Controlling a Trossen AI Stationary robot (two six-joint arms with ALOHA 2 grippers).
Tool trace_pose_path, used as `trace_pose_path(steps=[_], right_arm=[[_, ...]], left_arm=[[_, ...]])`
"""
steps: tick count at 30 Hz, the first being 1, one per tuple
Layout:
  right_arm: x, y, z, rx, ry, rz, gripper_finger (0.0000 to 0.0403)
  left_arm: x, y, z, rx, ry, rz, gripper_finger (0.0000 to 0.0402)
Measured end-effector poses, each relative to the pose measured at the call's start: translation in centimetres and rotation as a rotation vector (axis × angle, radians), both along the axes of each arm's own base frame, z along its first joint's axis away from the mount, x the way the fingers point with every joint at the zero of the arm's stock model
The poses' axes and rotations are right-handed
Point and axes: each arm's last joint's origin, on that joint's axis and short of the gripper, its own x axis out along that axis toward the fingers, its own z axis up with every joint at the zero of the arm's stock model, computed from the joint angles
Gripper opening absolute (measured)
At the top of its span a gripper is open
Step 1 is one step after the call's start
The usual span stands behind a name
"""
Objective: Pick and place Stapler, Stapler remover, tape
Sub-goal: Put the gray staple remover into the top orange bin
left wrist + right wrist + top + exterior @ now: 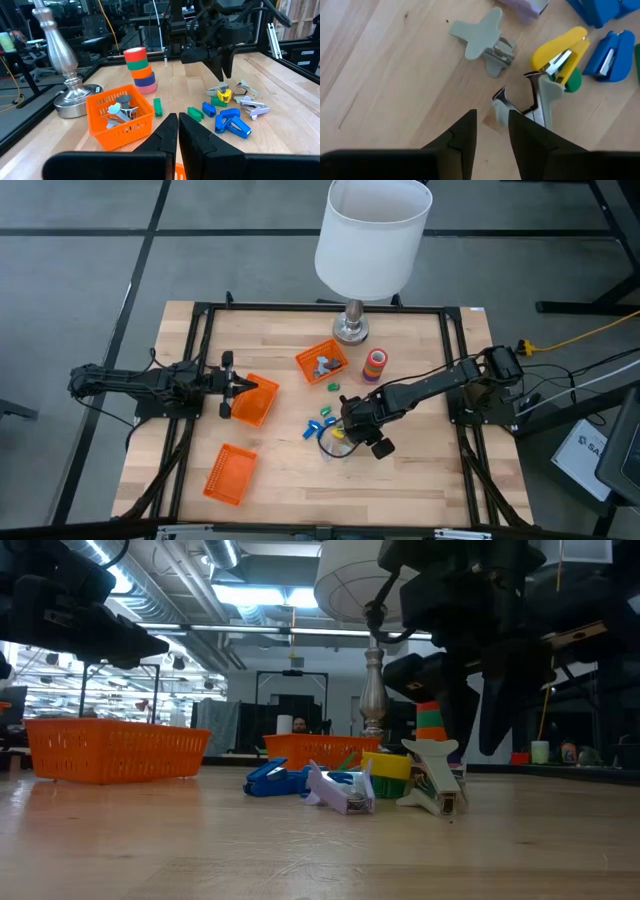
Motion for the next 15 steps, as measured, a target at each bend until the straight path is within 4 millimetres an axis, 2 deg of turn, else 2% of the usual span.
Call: trace_pose_path(steps=[15], right_arm=[[0.33,0.01,-0.7,-0.026,-0.001,-0.008,0.009]], left_arm=[[0.0,0.0,0.0,0.0,0.0,-0.001,0.0012]])
